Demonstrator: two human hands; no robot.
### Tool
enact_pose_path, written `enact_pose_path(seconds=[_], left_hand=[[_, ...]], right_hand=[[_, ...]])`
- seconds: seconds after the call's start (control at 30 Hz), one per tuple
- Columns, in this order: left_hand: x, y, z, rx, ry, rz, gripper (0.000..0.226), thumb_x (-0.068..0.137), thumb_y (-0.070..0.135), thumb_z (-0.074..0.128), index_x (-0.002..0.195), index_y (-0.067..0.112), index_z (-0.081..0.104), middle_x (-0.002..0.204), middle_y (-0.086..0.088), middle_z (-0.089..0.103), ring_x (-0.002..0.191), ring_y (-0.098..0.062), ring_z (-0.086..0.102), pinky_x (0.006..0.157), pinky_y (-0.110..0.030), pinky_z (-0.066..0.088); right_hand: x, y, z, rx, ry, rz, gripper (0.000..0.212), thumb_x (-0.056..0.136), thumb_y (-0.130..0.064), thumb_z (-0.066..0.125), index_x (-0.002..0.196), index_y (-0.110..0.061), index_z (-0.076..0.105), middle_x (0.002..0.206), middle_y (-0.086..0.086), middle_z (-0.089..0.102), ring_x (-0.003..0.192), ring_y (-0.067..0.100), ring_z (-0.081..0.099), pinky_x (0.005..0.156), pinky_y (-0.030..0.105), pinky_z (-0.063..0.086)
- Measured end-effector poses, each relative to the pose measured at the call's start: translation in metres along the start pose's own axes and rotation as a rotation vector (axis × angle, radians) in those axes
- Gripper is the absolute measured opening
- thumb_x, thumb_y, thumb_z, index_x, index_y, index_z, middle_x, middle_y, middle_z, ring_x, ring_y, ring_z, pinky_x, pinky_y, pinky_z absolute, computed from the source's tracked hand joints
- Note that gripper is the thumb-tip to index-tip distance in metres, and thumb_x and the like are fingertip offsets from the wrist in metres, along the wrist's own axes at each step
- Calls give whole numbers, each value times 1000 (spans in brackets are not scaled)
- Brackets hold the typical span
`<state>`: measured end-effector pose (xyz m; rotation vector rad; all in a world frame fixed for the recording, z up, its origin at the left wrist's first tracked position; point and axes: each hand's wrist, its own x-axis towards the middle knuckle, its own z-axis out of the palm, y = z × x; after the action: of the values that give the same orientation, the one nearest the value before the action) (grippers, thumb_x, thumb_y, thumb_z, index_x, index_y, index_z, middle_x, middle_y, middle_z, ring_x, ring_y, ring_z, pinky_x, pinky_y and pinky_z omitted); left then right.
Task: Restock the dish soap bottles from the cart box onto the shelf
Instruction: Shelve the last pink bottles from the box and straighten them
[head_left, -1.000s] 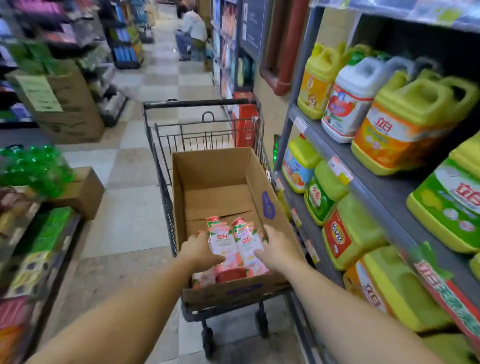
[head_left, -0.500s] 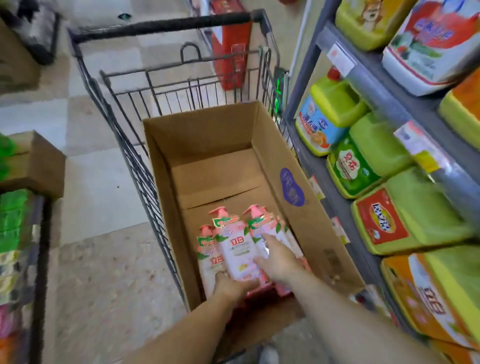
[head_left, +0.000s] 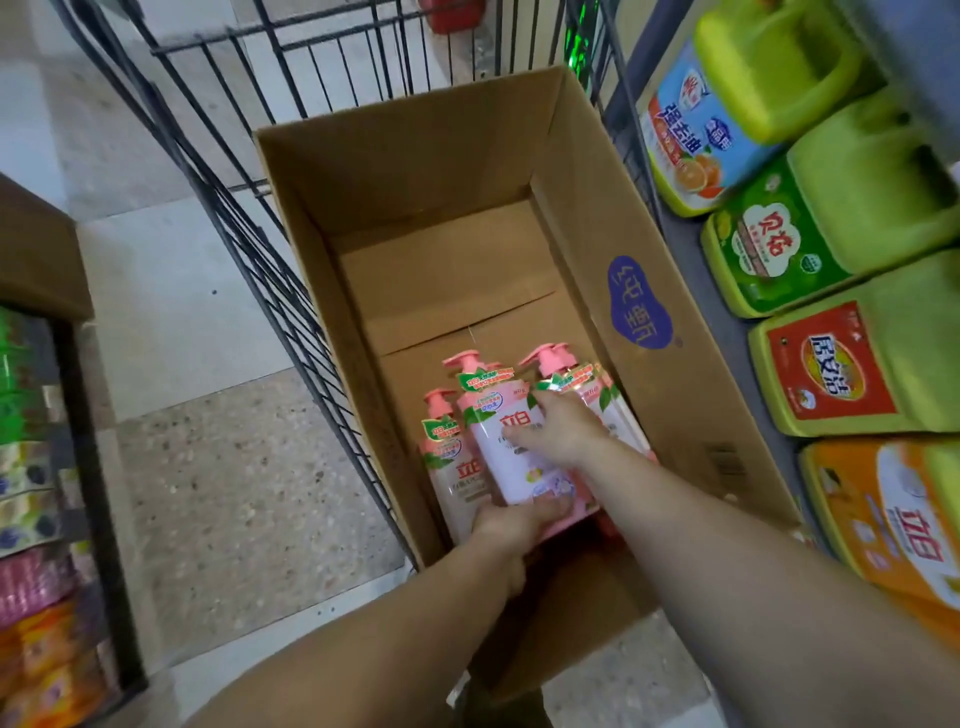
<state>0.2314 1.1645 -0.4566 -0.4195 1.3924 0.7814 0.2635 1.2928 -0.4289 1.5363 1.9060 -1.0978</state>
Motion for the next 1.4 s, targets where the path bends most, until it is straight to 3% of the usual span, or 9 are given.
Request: enact_pose_path(seconds=[0.2,0.27,0.37,0.47,0.57,0.83,1.07,1.27,1.4], left_hand=[[-20,10,-13,112,-119,13,55,62,18,91,110,11,66,99,-7,74,88,-23,68,80,-35,55],[-27,16,-18,182,-189,54,65,58,18,93,116,12,64,100,-8,75,84,-24,70,74,-37,56],[-47,31,-22,310,-262,164,46,70,4,84,109,13,62,93,-11,75,64,-21,69,56,-31,56],[-66,46,-19,480,-359,312,58,64,-3,84,115,10,60,100,-13,75,79,-25,73,65,-32,58],[-83,50,-3,580,-452,382,75,59,-4,87,123,16,52,106,-13,74,97,-29,72,83,-38,58],[-158,13,86,877,-653,733,62,64,-3,86,116,13,57,107,-6,72,89,-16,71,74,-27,59],[-240,-129,154,1063,-858,922,66,60,6,91,117,13,58,110,-7,71,93,-20,68,73,-24,59],[-335,-313,199,1208,-1070,1080,71,60,8,91,123,13,58,104,3,71,91,-11,68,73,-15,52],[-405,-426,231,1220,-1279,1159,70,61,0,88,121,19,57,97,8,69,87,-8,66,72,-8,50]], right_hand=[[-30,4,-16,285,59,25,86,81,-31,76,151,-26,26,131,2,57,103,16,61,89,28,53],[-44,7,-26,335,123,15,74,86,-30,72,148,-26,32,123,-1,58,96,12,60,79,14,48],[-61,19,-41,459,203,27,43,86,-34,71,124,-18,61,117,-1,67,103,16,63,90,27,48],[-87,38,-53,640,303,29,18,83,-40,73,89,-28,60,104,-5,70,97,18,67,92,38,53],[-123,54,-65,782,459,-44,40,75,-48,77,105,-26,62,107,-6,70,98,16,67,89,40,55],[-264,118,-93,842,927,-147,64,78,-28,80,133,-14,49,111,-6,65,90,2,63,86,21,53],[-434,224,-35,838,1178,-222,99,71,-20,86,149,-34,26,114,-12,68,102,1,65,94,29,52],[-620,328,48,849,1473,-128,99,72,-16,85,151,-24,26,110,-10,70,91,-3,67,83,25,57],[-736,381,86,801,1691,-80,97,75,-8,82,151,-26,24,104,-15,65,79,-17,62,69,7,49]])
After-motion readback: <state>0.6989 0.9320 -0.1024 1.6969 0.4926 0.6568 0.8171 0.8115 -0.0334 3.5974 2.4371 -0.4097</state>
